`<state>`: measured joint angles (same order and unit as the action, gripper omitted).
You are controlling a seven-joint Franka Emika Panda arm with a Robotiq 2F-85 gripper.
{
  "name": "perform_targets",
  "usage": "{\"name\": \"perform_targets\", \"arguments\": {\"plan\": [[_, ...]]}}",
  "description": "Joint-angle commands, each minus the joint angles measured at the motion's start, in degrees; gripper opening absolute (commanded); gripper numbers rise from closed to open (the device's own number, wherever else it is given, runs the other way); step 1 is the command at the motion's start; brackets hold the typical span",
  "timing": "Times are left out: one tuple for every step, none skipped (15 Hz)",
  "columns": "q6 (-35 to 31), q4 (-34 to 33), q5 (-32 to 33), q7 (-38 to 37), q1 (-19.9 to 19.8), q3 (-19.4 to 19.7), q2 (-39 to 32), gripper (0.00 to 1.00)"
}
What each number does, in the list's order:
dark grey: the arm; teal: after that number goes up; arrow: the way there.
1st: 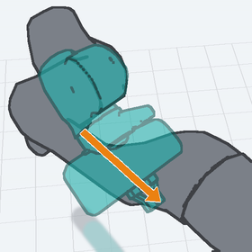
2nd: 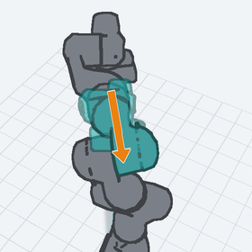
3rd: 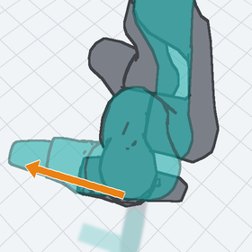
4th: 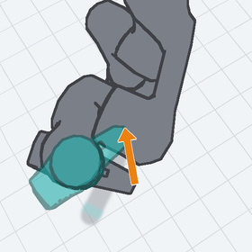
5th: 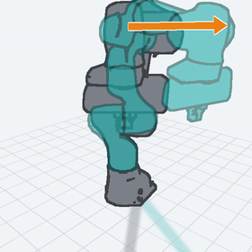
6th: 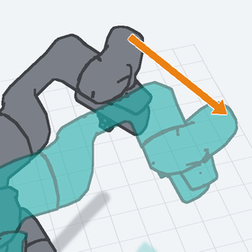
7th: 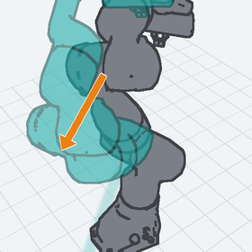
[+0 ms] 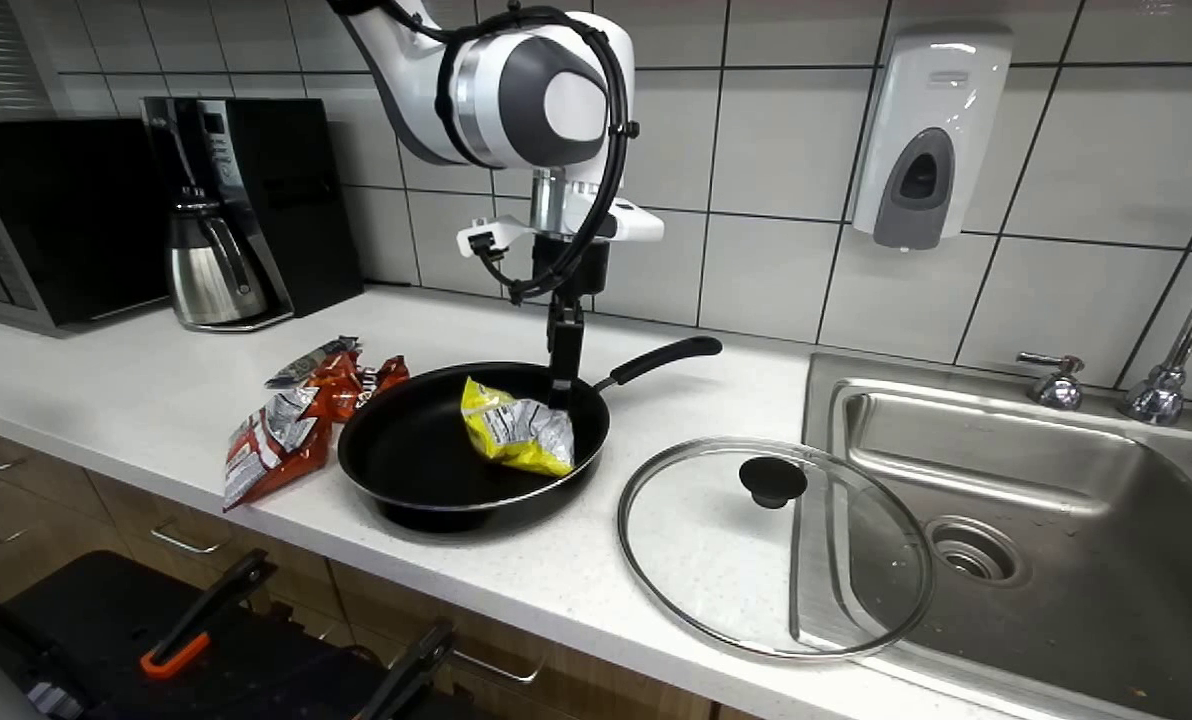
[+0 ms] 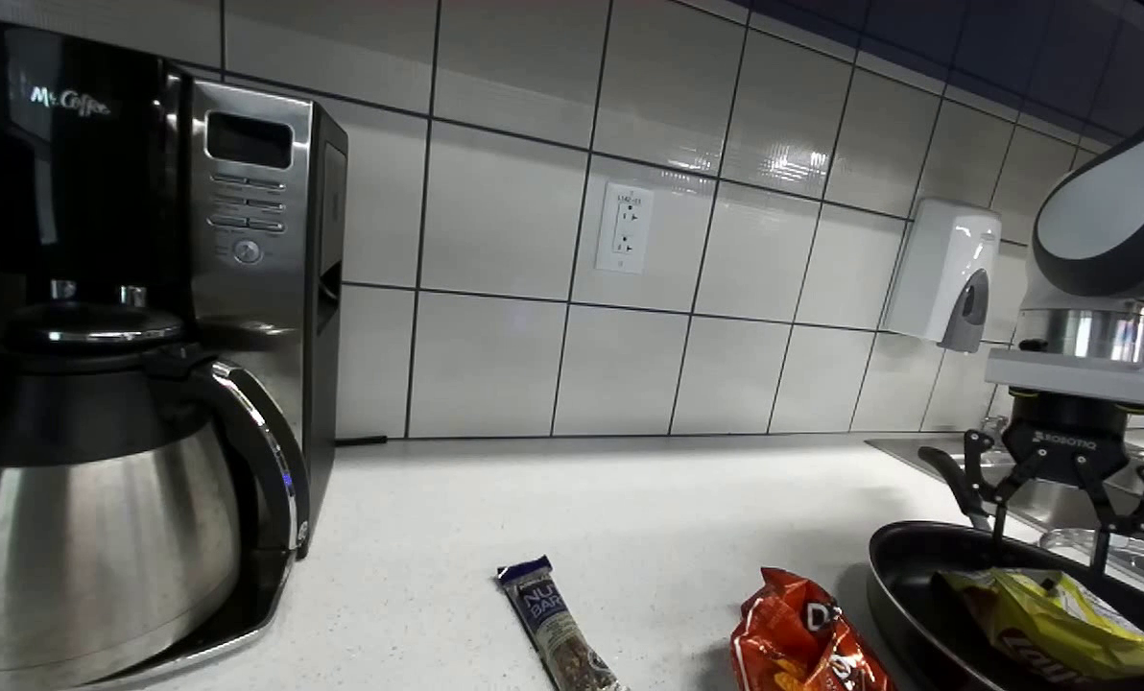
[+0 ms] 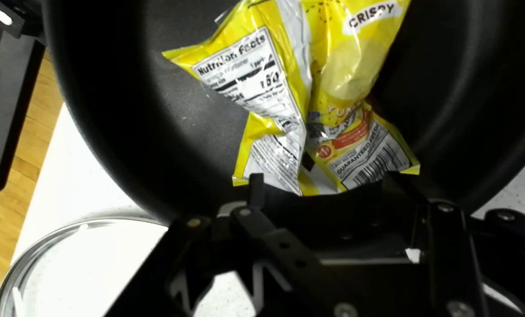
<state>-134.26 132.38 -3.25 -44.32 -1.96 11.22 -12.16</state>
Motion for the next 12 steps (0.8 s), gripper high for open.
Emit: {"name": "perform_targets", "arguments": {"plan": [[2.8, -1.0, 2.8, -2.4, 0.4, -0.5, 2.7, 0.99], [3.0, -1.2, 3.1, -2.4, 0.6, -0.7, 3.0, 1.0], [3.4, -1.5, 3.3, -2.4, 0.8, -1.0, 3.4, 1.0], [3.6, -1.8, 3.4, -2.3, 1.0, -1.4, 3.7, 1.0], [4.1, -2.1, 3.6, -2.2, 1.3, -1.8, 4.1, 1.0], [4.7, -2.6, 3.5, -1.7, 1.6, -2.3, 4.2, 1.0], [5.5, -3.1, 3.3, -1.1, 1.9, -3.0, 4.4, 1.0], [6.1, -3.6, 3.4, -1.0, 2.2, -3.6, 4.4, 1.0], [6.6, -4.1, 3.4, -1.1, 2.7, -4.3, 4.4, 1.0], [7.0, -4.6, 3.4, -1.1, 3.1, -5.0, 4.4, 1.0], [7.7, -5.3, 3.4, -1.3, 3.6, -5.7, 4.3, 1.0], [8.3, -6.0, 3.4, -1.4, 4.1, -6.3, 4.0, 1.0]]}}
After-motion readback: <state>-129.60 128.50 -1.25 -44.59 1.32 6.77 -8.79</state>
